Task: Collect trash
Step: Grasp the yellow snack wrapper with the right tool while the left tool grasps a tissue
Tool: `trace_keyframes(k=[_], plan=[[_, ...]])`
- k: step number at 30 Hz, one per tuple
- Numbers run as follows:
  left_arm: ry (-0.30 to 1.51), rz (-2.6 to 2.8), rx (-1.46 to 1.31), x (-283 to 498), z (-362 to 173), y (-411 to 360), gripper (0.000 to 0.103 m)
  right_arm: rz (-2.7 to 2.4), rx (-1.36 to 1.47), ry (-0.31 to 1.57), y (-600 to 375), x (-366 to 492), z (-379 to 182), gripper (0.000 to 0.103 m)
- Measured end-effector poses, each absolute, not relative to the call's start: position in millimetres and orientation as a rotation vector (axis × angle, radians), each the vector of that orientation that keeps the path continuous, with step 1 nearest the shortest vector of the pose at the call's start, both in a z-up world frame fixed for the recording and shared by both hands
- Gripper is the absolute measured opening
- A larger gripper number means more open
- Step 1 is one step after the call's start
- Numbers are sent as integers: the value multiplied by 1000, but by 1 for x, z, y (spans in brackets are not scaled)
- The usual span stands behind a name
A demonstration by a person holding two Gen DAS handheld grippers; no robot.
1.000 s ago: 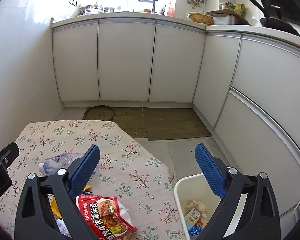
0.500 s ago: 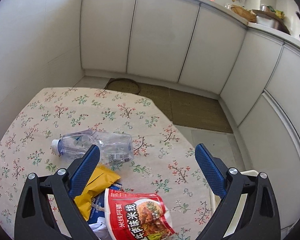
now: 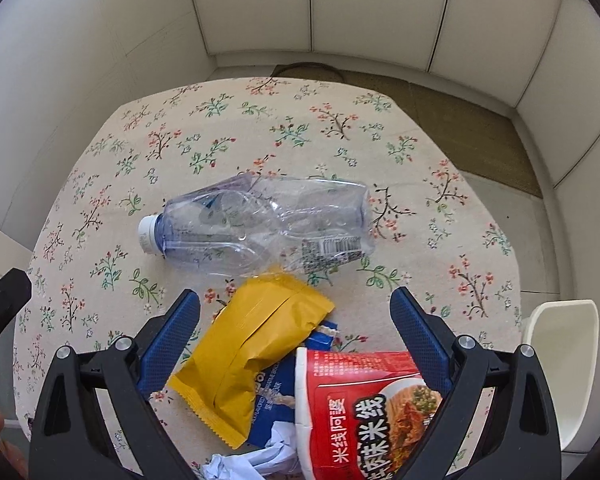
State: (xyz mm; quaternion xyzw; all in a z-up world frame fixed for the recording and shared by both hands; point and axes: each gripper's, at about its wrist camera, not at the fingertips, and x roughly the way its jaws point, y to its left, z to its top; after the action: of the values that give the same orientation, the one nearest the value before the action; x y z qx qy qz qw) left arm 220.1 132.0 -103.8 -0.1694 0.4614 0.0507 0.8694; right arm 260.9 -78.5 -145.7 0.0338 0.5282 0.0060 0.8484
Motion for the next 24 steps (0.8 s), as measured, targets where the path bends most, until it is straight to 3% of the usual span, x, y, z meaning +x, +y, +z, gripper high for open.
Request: trace_keyframes(k=[8, 11, 14, 16, 18, 24], plan=[[922, 140, -418, 213, -88, 161, 88, 38, -73, 1144, -40, 259, -160, 91], [913, 148, -429, 212, -84, 168, 88, 67, -140, 1169, -24, 254, -169, 78], [914, 152, -437, 211, -84, 171, 88, 92, -196, 1193, -9, 247, -180, 56], [914, 153, -439, 212, -85, 171, 88, 81, -228, 1172, -5, 243, -182, 30], [911, 151, -439, 213, -84, 170, 88, 106, -188, 1157, -10, 242, -175, 20], [928, 131, -429, 215, -89, 162, 88, 145, -14, 1073, -38, 242, -137, 16]])
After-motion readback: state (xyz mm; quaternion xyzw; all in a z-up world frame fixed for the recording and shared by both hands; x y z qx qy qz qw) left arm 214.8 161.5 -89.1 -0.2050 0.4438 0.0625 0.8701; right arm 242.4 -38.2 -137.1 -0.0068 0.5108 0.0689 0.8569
